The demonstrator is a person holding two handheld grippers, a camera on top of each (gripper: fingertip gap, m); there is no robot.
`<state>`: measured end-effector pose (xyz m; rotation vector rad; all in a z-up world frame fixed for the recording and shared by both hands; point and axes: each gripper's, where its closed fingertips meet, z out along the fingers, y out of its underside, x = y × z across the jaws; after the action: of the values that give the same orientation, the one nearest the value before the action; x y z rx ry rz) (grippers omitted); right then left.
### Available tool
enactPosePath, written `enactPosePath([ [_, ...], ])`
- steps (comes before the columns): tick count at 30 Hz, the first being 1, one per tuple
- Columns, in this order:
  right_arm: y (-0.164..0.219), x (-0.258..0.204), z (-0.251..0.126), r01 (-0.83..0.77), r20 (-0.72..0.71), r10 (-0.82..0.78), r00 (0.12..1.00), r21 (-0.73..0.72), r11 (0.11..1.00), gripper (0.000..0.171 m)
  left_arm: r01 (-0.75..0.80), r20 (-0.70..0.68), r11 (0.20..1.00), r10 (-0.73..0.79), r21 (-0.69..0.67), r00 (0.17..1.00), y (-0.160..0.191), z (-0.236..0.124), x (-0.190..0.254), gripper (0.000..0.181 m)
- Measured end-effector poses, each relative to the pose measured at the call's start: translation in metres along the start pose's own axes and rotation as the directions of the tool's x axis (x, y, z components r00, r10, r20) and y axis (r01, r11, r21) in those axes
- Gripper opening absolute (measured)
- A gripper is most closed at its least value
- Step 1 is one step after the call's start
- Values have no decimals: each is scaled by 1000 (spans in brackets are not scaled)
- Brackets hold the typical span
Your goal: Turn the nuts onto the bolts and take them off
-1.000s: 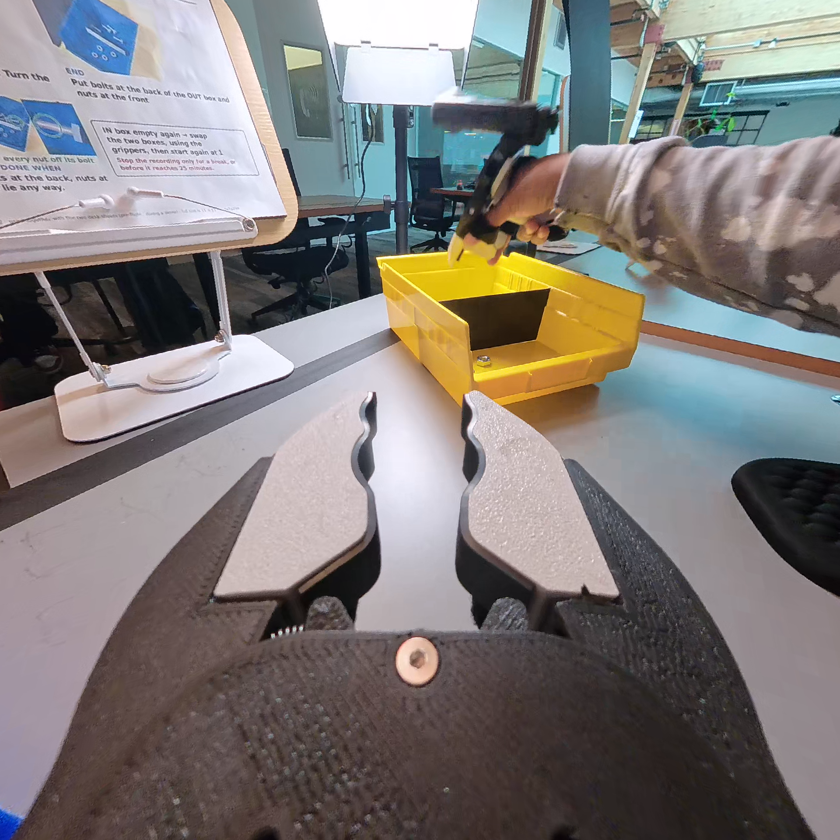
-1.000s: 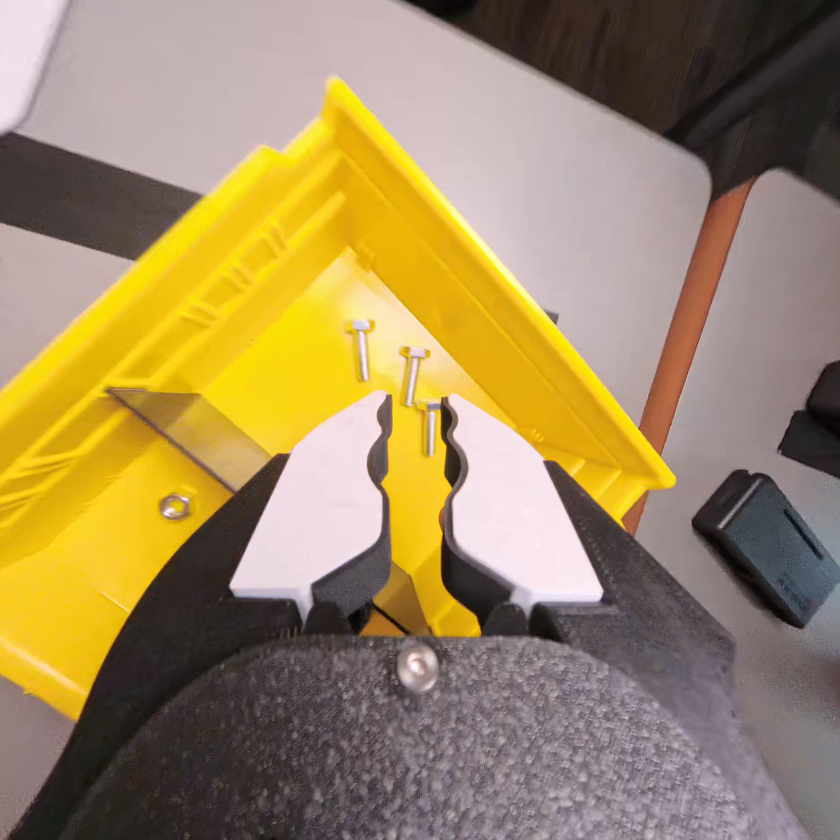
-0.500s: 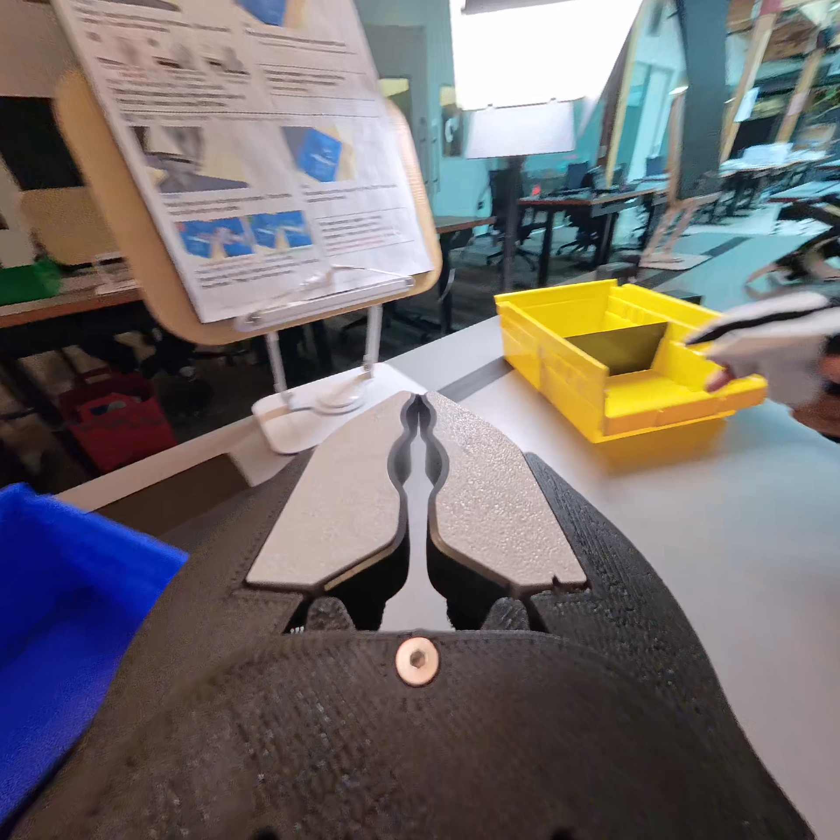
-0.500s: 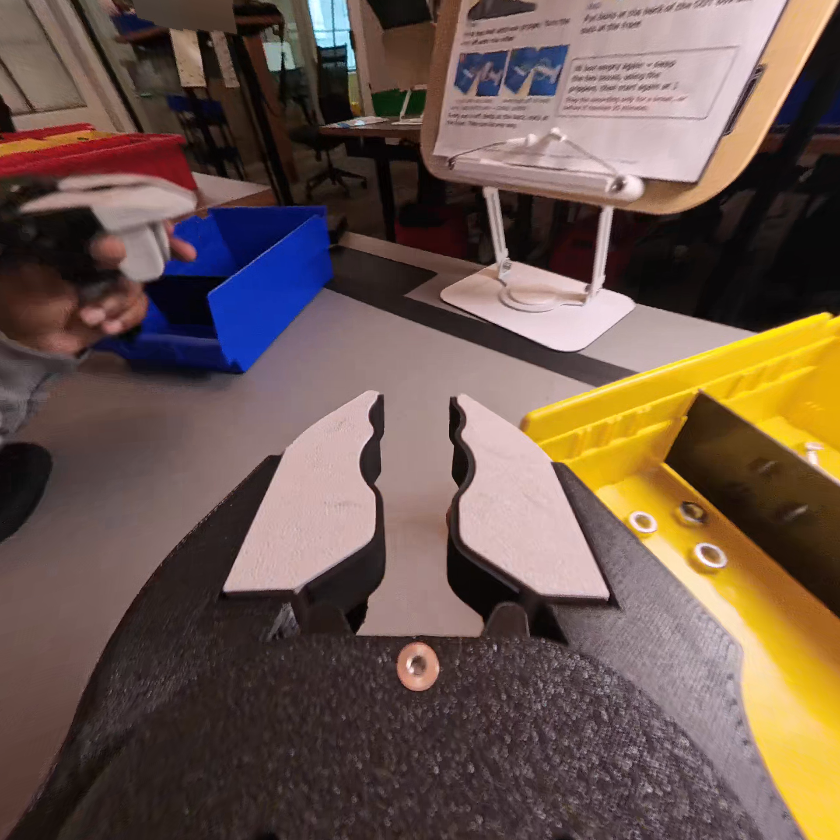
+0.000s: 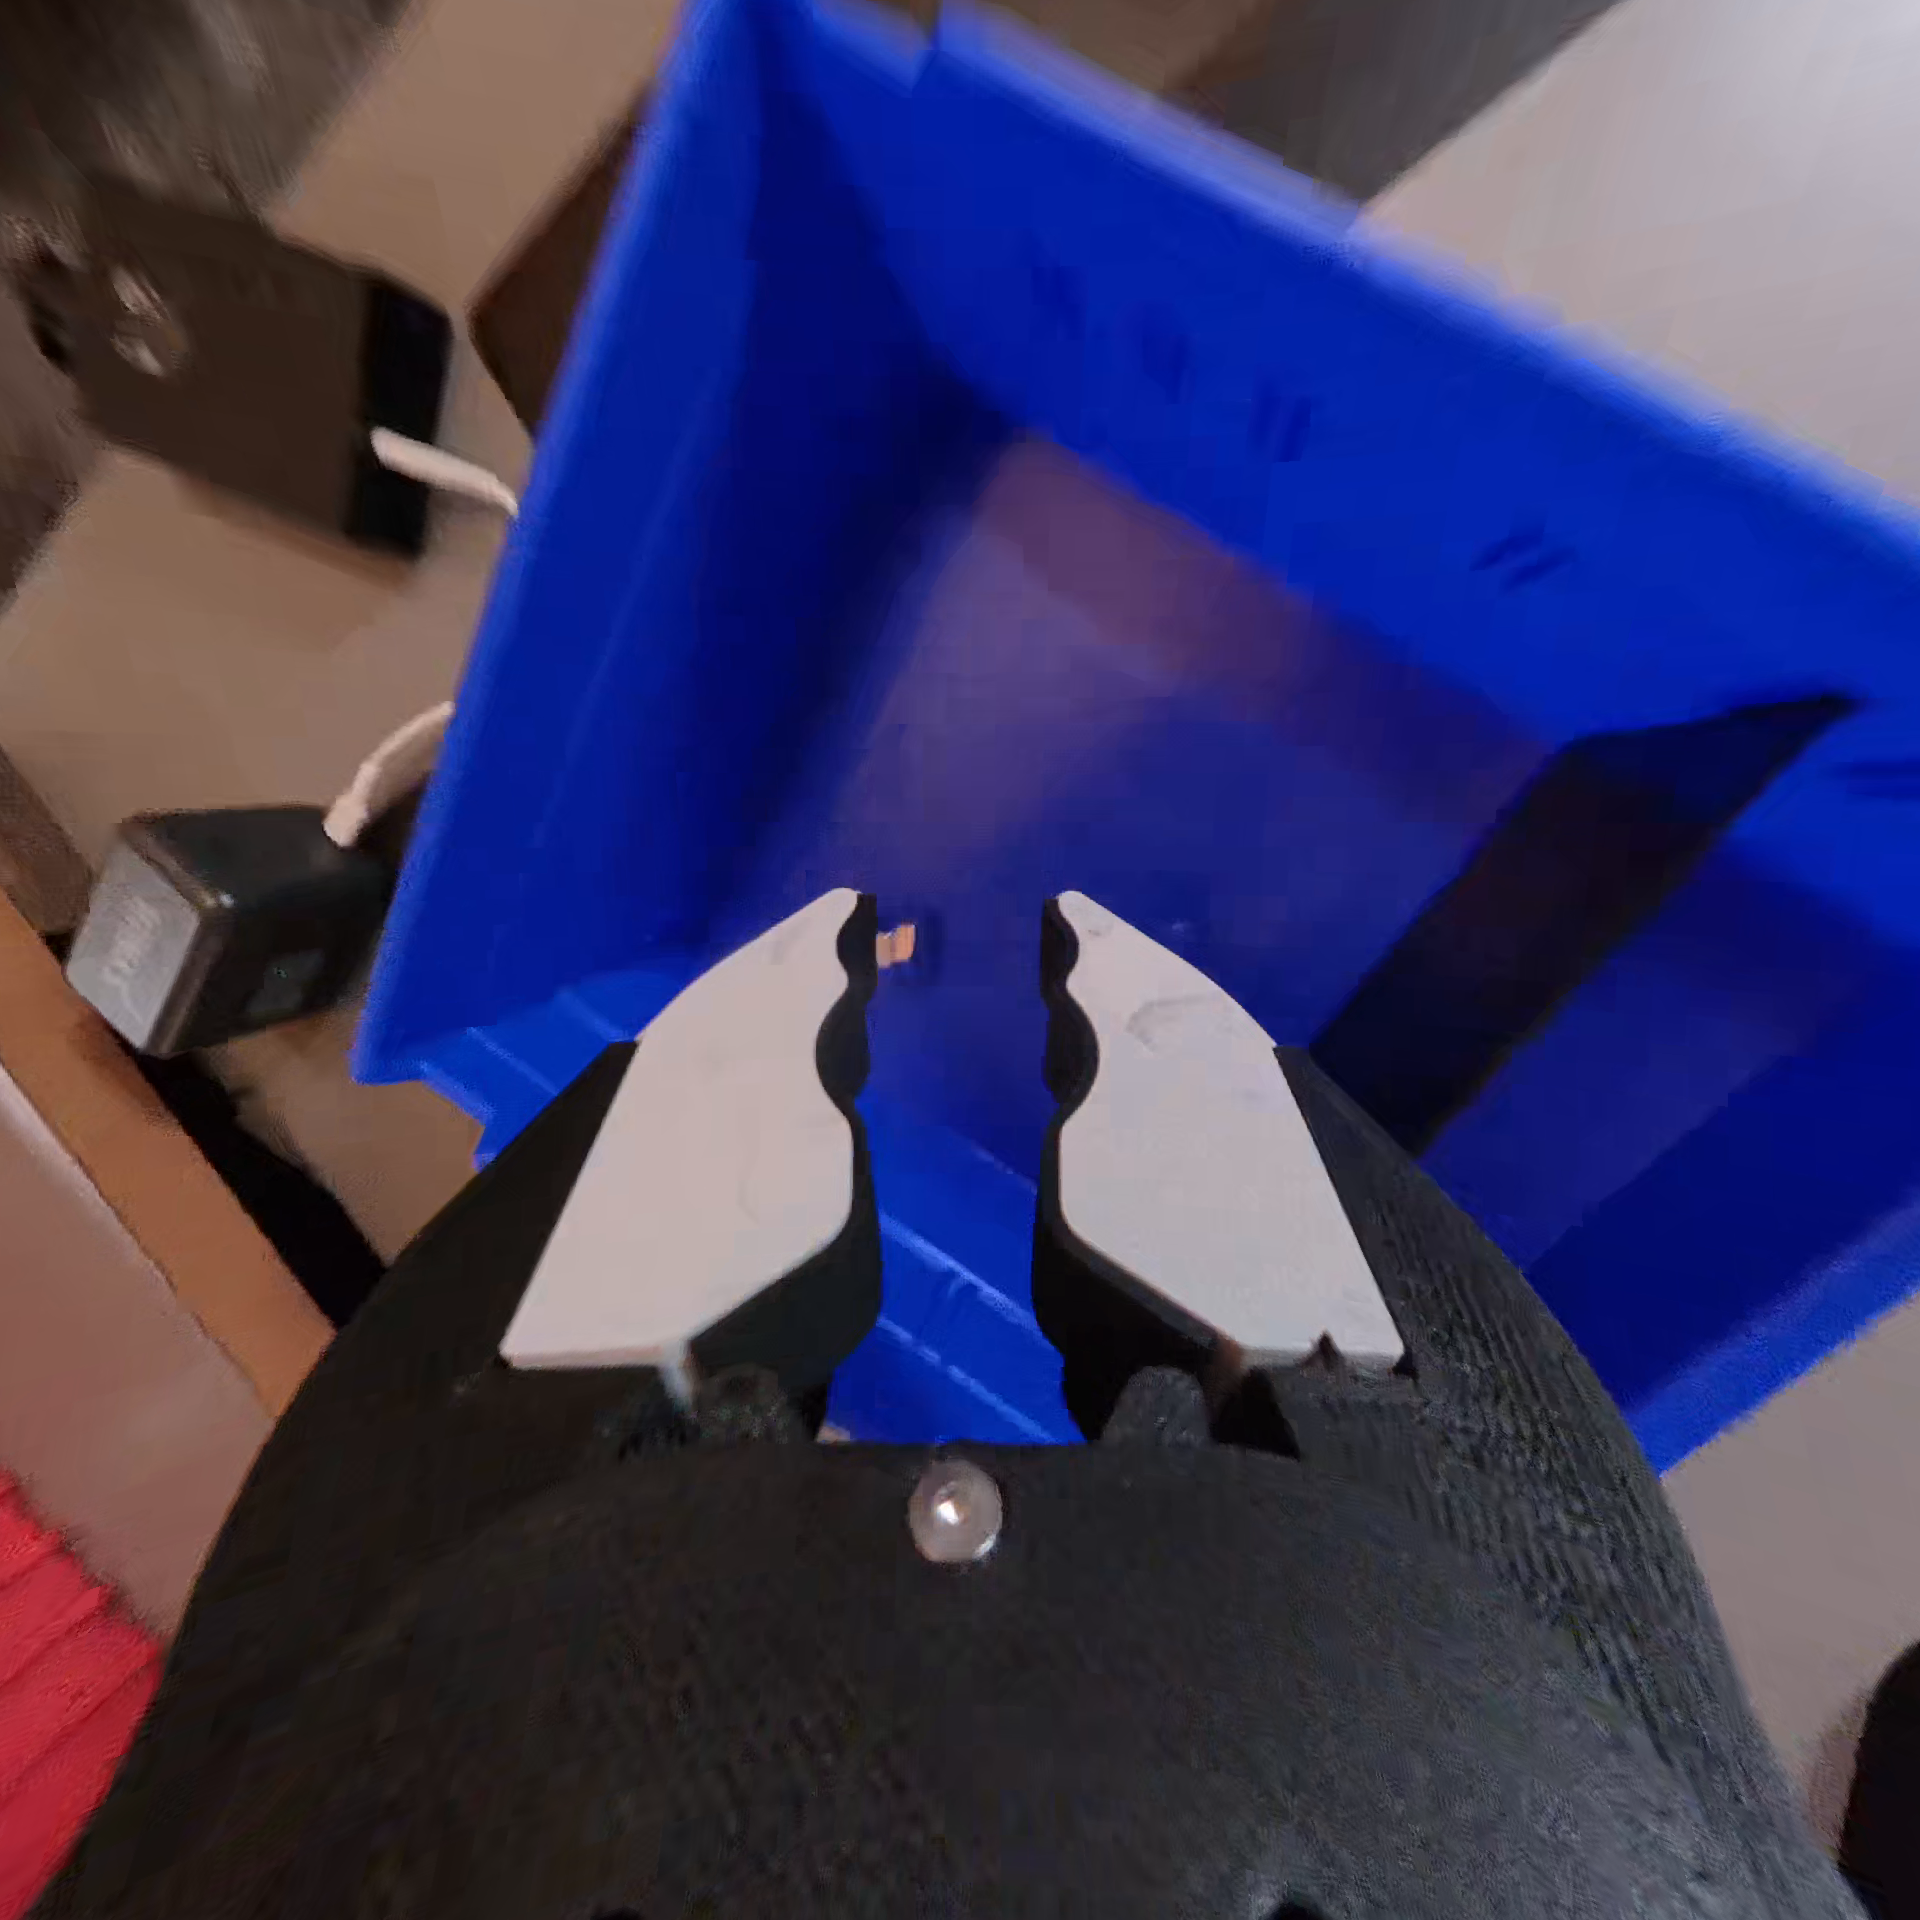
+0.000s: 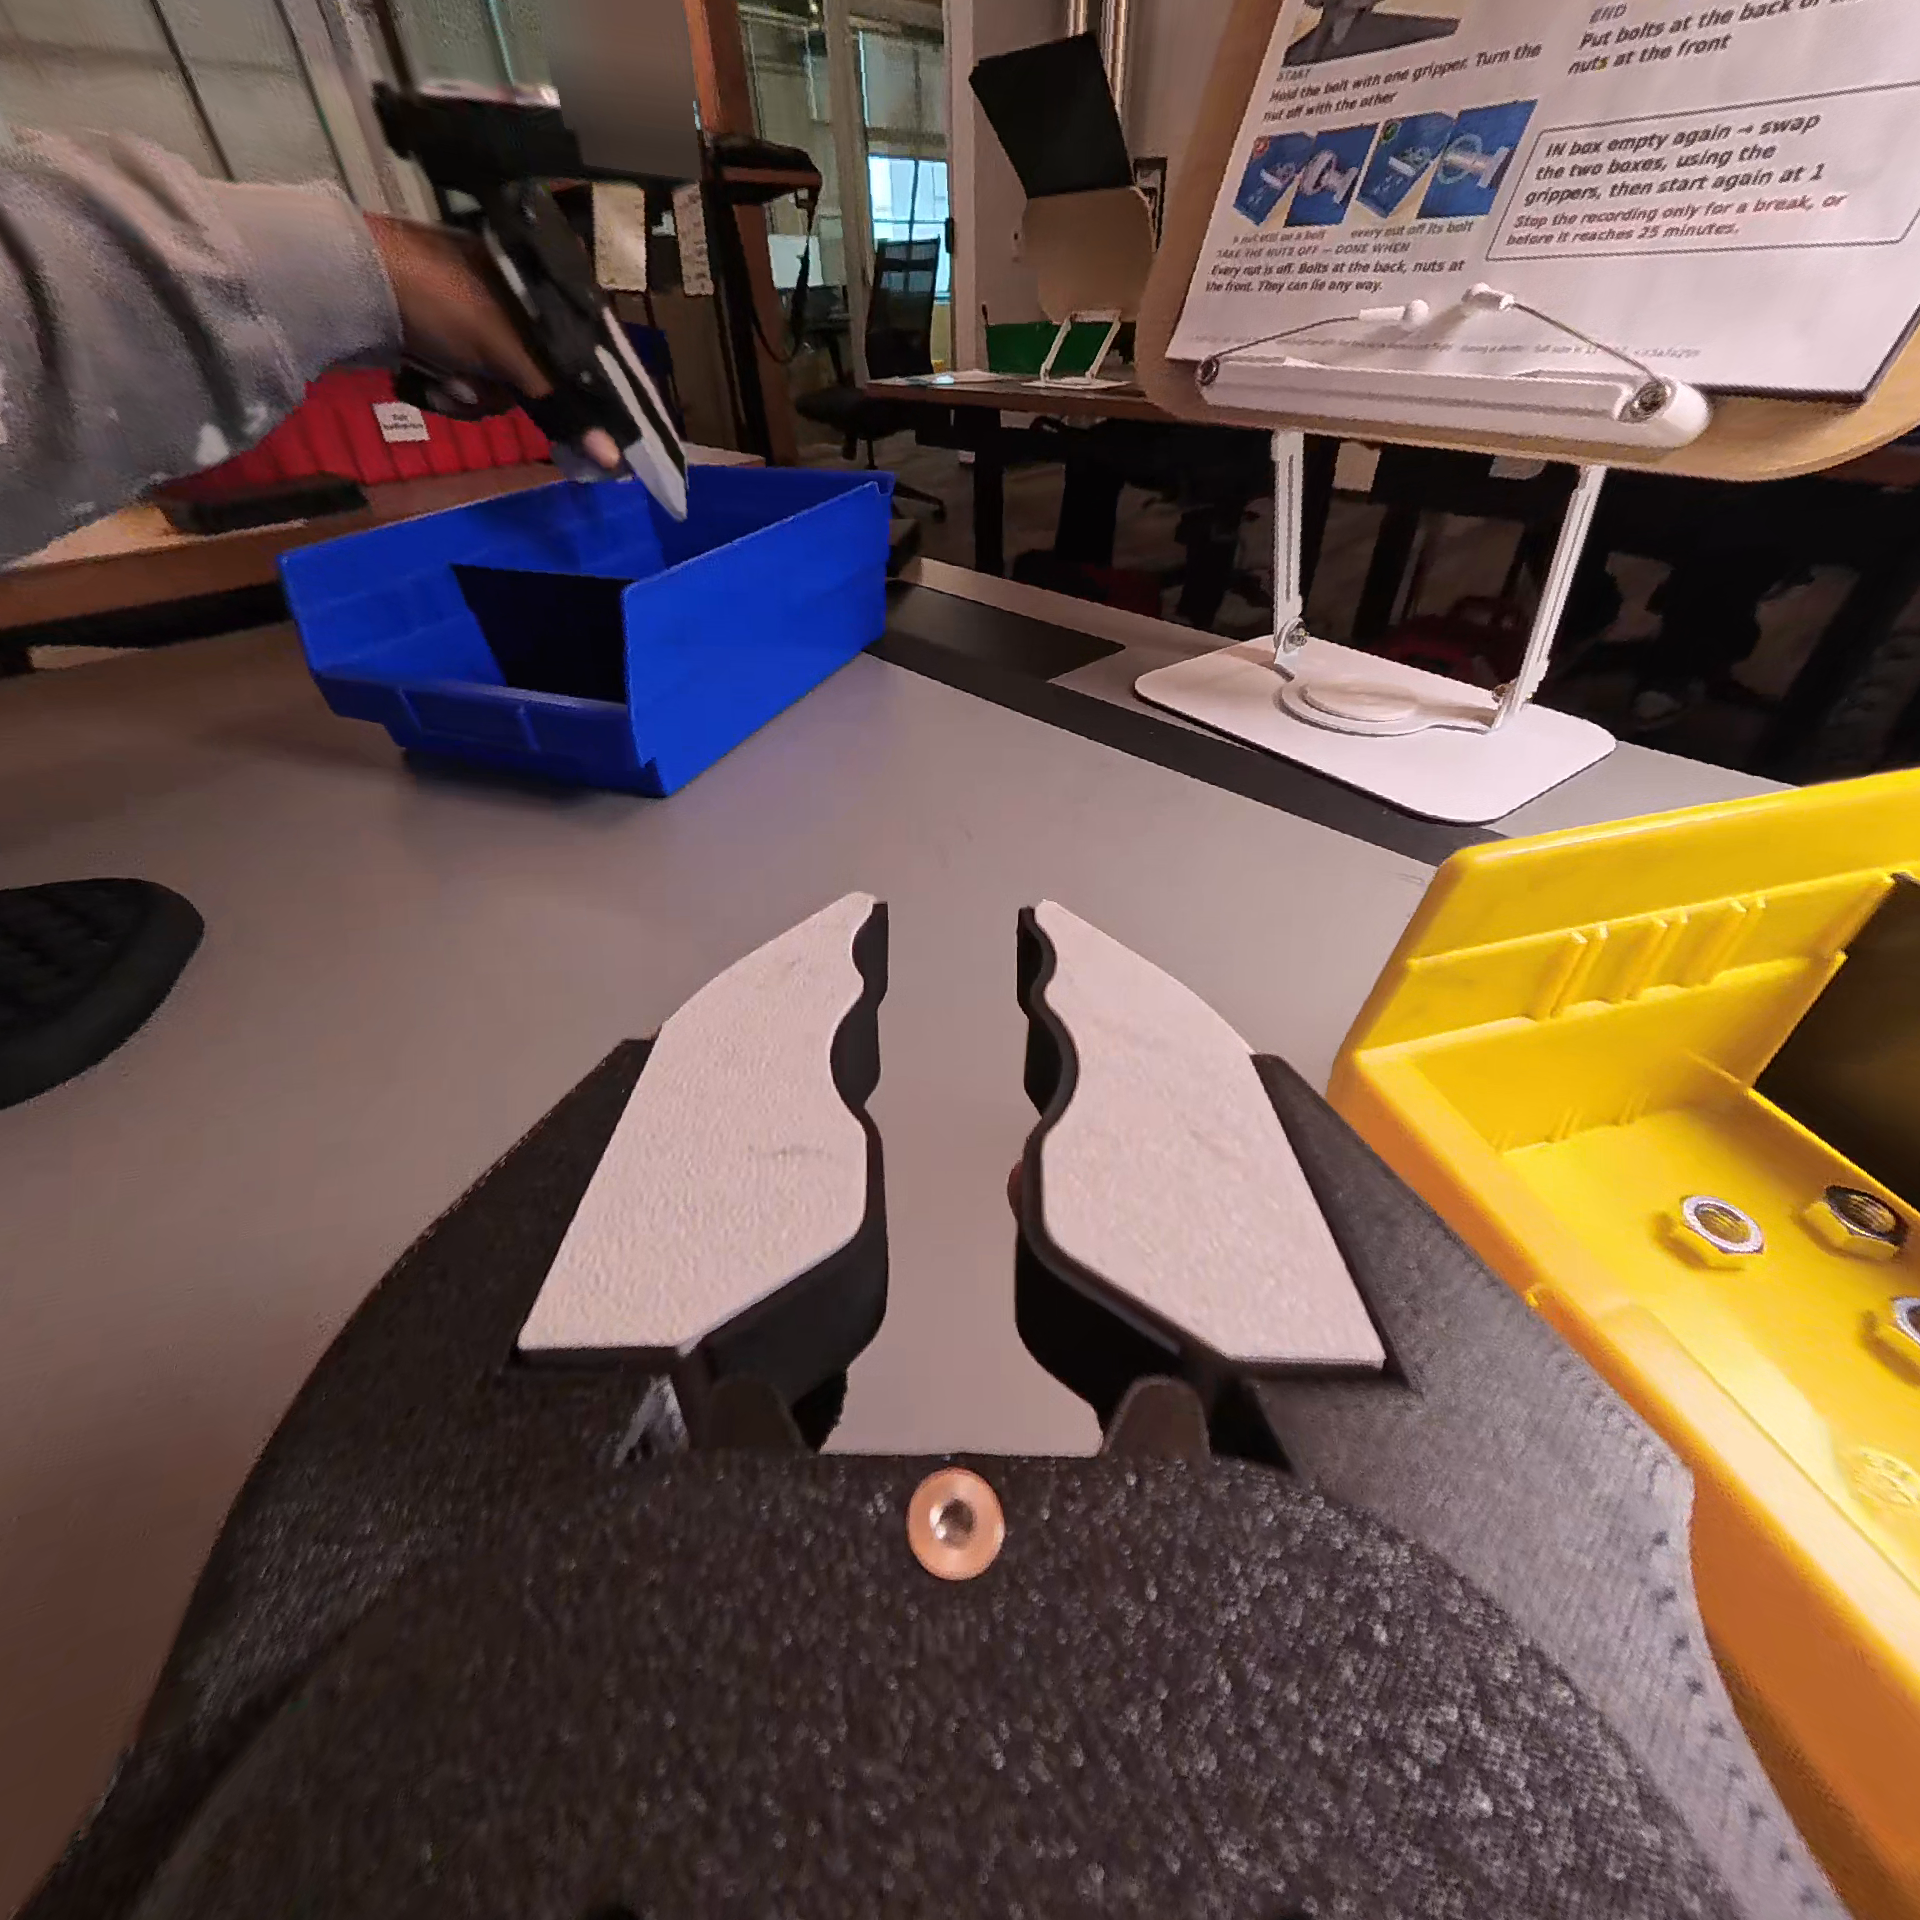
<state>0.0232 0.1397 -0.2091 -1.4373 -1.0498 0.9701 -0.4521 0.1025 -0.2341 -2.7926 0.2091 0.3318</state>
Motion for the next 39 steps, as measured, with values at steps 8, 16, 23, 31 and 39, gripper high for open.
enactPosePath([
  [8,5,5,-5,5,-2,-5,1000,-10,1000,22,-79,-13,906,81,-417,997,50,67,-10,38],
  [16,7,7,-6,-18,3,18,1000,-13,1000,19,-76,34,885,103,-459,994,56,77,-23,29],
  [23,6,2,-6,-2,13,2,1000,-8,1000,18,-207,178,953,249,-222,952,17,45,-27,22],
  [31,-3,-7,-2,-31,48,30,998,19,999,19,-460,458,799,267,386,848,-55,-81,38,23],
  [39,-62,-48,21,-248,320,209,924,87,965,23,-536,486,282,232,796,843,-80,-183,218,22],
])
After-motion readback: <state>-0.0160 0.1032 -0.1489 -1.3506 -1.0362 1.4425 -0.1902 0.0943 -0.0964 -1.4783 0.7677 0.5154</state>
